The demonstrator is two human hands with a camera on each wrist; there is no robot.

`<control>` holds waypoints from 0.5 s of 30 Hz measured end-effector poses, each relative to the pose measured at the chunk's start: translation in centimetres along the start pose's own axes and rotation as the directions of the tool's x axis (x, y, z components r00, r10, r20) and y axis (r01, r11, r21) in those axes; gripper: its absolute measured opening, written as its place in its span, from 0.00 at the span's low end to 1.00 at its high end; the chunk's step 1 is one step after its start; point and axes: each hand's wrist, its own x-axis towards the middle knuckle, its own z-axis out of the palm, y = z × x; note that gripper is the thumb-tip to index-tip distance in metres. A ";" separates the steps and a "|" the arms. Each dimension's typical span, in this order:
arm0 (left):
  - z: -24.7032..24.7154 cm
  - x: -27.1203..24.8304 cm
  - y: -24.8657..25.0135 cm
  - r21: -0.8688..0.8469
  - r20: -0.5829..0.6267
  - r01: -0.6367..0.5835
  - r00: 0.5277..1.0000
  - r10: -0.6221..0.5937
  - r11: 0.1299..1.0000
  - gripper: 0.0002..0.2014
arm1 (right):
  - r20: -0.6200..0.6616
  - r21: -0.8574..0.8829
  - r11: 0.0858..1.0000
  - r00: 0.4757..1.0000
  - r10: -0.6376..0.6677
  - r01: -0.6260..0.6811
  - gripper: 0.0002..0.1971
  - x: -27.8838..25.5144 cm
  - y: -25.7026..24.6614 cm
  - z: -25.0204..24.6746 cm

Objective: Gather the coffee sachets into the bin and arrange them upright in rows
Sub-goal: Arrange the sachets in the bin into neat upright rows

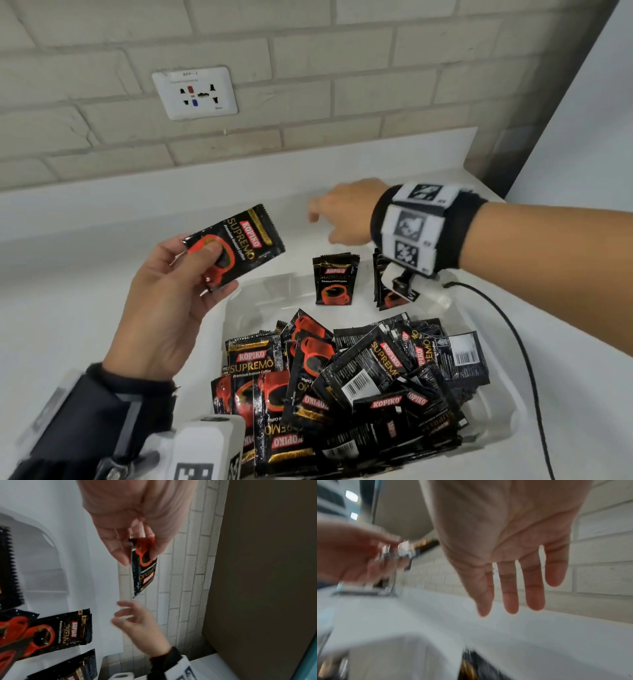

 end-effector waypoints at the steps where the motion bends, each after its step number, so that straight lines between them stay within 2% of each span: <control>1: 0.2 0.0 0.0 -0.008 0.011 0.015 1.000 -0.015 1.000 0.08 | -0.034 0.127 0.992 0.999 0.017 -0.013 0.18 -0.6 0.4 -0.8; 2: 0.5 0.1 0.0 -0.016 0.023 0.028 0.999 -0.028 0.999 0.08 | -0.041 0.301 0.954 0.999 0.011 0.002 0.18 -1.1 0.8 -1.5; 3: 0.9 0.1 0.0 -0.023 0.036 0.040 0.999 -0.039 0.999 0.08 | -0.025 0.500 0.866 1.000 -0.017 0.027 0.17 -1.7 1.1 -2.1; 4: 1.3 0.0 -0.1 -0.030 0.051 0.052 0.997 -0.050 0.998 0.09 | 0.003 0.679 0.733 0.998 -0.059 0.041 0.16 -2.4 1.2 -2.5; 5: 1.8 0.0 -0.1 -0.036 0.070 0.065 0.996 -0.062 0.997 0.10 | 0.026 0.798 0.602 0.995 -0.096 0.037 0.16 -3.2 1.1 -2.7; 6: 2.4 -0.1 -0.2 -0.041 0.094 0.077 0.993 -0.073 0.996 0.10 | 0.026 0.854 0.519 0.993 -0.114 0.037 0.15 -3.9 1.0 -2.7; 7: 2.9 -0.2 -0.3 -0.045 0.121 0.091 0.989 -0.085 0.995 0.10 | -0.005 0.876 0.478 0.994 -0.112 0.059 0.12 -4.4 0.9 -2.5; 9: 3.7 -0.3 -0.7 -0.045 0.168 0.114 0.980 -0.105 0.992 0.11 | -0.100 0.876 0.467 0.993 -0.065 0.119 0.08 -5.0 0.8 -2.0; 11: 4.2 -0.3 -1.1 0.005 0.186 0.114 0.976 -0.112 0.994 0.13 | -0.162 0.848 0.512 0.987 0.007 0.136 0.09 -5.1 1.3 -1.5; 13: 4.2 -0.4 -1.3 0.119 0.167 0.080 0.981 -0.099 0.990 0.13 | -0.149 0.797 0.597 0.988 0.046 0.092 0.08 -5.3 1.9 -1.1; 15: 3.8 -0.4 -1.3 0.199 0.138 0.045 0.988 -0.073 0.979 0.13 | -0.077 0.688 0.725 0.997 0.032 0.030 0.06 -5.3 2.3 -0.5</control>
